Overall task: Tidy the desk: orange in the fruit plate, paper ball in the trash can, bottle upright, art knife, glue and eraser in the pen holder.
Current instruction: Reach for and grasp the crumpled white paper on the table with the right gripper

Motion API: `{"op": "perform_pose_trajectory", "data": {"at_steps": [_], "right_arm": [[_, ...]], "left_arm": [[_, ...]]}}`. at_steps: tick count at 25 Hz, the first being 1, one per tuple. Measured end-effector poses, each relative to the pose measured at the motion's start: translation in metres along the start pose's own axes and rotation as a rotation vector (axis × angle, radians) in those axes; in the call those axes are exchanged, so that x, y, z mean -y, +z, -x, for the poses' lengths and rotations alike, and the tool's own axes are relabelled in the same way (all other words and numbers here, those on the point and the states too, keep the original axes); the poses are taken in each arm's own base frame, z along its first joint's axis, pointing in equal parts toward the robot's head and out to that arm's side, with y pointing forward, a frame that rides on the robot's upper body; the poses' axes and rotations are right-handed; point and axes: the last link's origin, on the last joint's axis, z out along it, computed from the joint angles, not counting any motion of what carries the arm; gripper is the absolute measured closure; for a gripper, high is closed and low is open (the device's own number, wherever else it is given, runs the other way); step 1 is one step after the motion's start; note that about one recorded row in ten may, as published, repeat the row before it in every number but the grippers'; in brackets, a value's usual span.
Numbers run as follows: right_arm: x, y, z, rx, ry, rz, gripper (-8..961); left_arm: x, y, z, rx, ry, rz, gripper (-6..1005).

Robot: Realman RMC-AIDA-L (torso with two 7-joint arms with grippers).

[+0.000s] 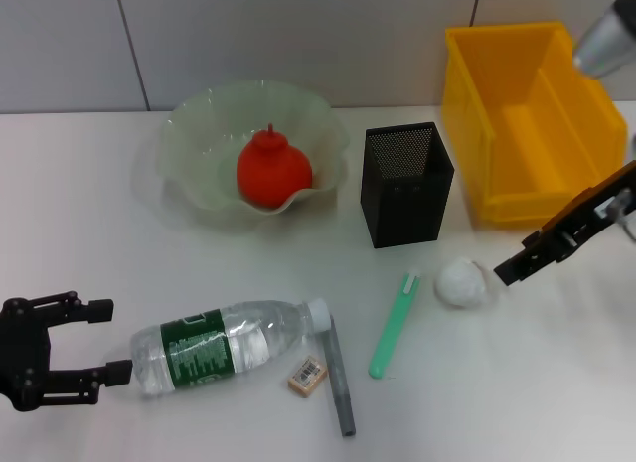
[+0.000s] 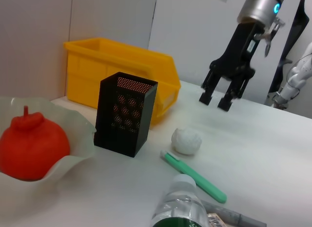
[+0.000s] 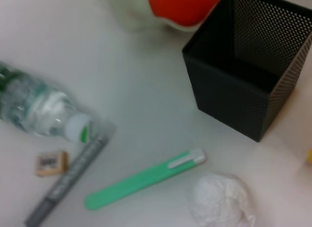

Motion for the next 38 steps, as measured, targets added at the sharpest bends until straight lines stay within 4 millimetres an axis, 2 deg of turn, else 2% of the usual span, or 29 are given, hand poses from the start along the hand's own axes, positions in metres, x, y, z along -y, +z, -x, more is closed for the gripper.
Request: {"op": "perform_pose_trajectory", "data": {"at_steps": [6, 24, 31, 38], "right_arm": [[-0.007, 0.022, 0.008, -0.018, -0.06, -0.071, 301], [-0.014, 0.061, 0.012, -0.026, -0.124, -0.109, 331], [-0.013, 0.072, 0.012, -0.031, -0.14, -0.132, 343], [-0.015, 0.073, 0.015, -0.026, -0.145, -0.124, 355]], "left_arm": [[0.001, 0.002, -0.003, -0.003, 0.006, 0.004, 156], [0.003, 0.001, -0.004, -0.009, 0.01, -0.005, 156], [0.004, 0.001, -0.006, -0.008, 0.013, -0.005, 157], [0.004, 0.001, -0.006, -0.007, 0.012, -0.007, 157]]}}
